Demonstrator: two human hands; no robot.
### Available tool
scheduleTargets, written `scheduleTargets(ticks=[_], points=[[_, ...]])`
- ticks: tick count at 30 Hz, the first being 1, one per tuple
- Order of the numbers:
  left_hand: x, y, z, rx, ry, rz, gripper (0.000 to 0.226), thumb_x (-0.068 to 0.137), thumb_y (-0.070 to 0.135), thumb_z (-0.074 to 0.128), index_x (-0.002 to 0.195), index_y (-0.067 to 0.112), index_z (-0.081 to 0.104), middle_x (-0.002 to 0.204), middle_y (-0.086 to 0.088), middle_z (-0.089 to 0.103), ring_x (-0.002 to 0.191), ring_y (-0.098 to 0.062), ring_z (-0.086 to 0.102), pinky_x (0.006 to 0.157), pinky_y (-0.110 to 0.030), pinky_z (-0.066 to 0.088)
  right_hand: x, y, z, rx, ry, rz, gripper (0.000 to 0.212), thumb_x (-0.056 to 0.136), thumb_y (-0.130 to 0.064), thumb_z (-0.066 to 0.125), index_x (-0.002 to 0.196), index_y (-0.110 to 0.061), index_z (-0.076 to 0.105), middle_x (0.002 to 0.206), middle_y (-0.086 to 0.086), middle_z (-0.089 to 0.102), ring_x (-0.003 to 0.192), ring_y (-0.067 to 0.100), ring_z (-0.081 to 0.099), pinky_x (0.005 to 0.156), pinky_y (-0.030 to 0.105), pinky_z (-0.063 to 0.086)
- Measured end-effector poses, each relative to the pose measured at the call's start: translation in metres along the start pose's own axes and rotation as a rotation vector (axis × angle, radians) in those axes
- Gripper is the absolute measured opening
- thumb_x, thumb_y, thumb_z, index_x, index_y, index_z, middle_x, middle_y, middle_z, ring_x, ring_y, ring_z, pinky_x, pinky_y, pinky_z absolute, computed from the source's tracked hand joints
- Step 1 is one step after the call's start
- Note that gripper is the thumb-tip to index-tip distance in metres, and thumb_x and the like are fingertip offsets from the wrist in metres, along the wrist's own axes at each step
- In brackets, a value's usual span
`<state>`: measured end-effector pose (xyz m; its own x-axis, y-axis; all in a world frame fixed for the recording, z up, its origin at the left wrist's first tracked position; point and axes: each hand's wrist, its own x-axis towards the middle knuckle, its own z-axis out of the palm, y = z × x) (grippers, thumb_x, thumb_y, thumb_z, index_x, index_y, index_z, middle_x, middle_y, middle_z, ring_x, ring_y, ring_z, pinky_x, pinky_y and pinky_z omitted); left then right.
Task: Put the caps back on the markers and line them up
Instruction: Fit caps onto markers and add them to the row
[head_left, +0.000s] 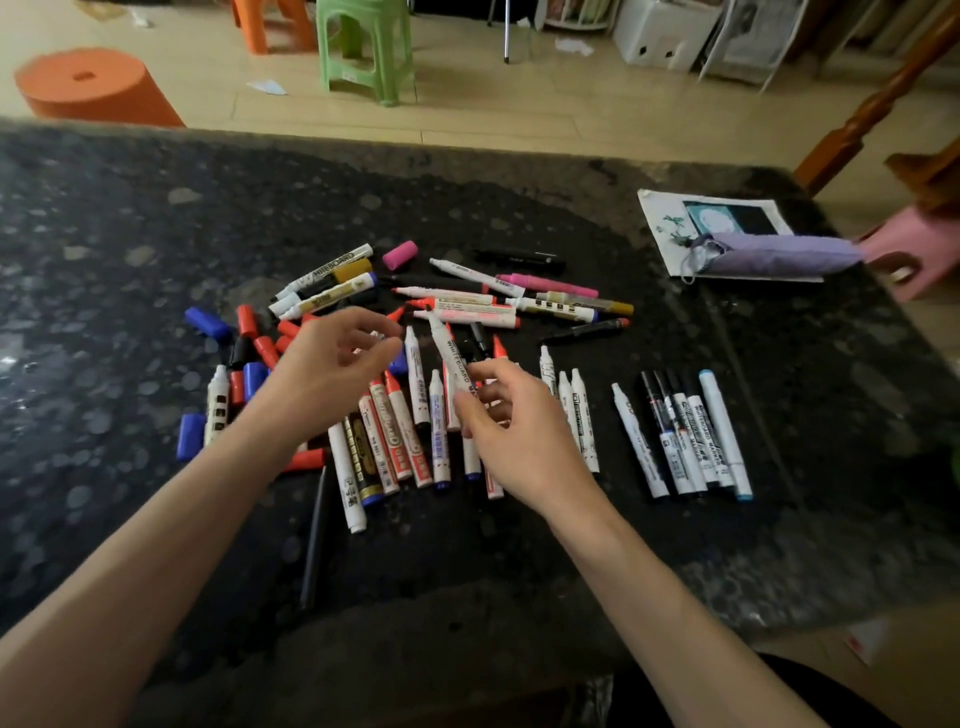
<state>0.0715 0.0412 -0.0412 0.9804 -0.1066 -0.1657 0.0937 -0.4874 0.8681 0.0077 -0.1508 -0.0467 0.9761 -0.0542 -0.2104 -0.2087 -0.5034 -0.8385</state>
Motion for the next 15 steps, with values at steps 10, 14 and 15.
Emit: scheduleTargets(ticks=[10, 14, 15], points=[[0.063, -0.027, -0.015, 0.529, 0.287, 0.110, 0.024, 0.094, 0.018, 0.069, 0.117, 0.022, 0.072, 0.106, -0.001, 0.075, 0.094, -0.020, 0.068, 0.078, -0.033, 0.048, 0.006, 0.012, -0.025, -0.184, 0.103, 0.055, 0.030, 0.102, -0.034, 0.064, 0.131, -0.031, 0.061, 0.094, -0.021, 0.061, 0.080, -0.001, 0.065, 0.074, 0.021, 0.056], [0.074, -0.033, -0.014, 0.722, 0.217, 0.180, 0.031, 0.090, 0.026, 0.076, 0.121, 0.021, 0.072, 0.114, -0.006, 0.069, 0.105, -0.029, 0.066, 0.082, -0.042, 0.053, 0.009, 0.009, -0.027, -0.203, 0.127, 0.041, 0.030, 0.102, -0.034, 0.063, 0.132, -0.032, 0.060, 0.088, -0.021, 0.058, 0.075, -0.002, 0.064, 0.064, 0.016, 0.053], [0.075, -0.035, -0.012, 0.744, 0.206, 0.201, 0.032, 0.089, 0.028, 0.077, 0.119, 0.020, 0.072, 0.114, -0.005, 0.068, 0.104, -0.029, 0.066, 0.083, -0.044, 0.055, 0.010, 0.009, -0.027, -0.212, 0.127, 0.039, 0.030, 0.102, -0.035, 0.063, 0.132, -0.031, 0.060, 0.087, -0.021, 0.057, 0.075, -0.001, 0.064, 0.066, 0.019, 0.056]])
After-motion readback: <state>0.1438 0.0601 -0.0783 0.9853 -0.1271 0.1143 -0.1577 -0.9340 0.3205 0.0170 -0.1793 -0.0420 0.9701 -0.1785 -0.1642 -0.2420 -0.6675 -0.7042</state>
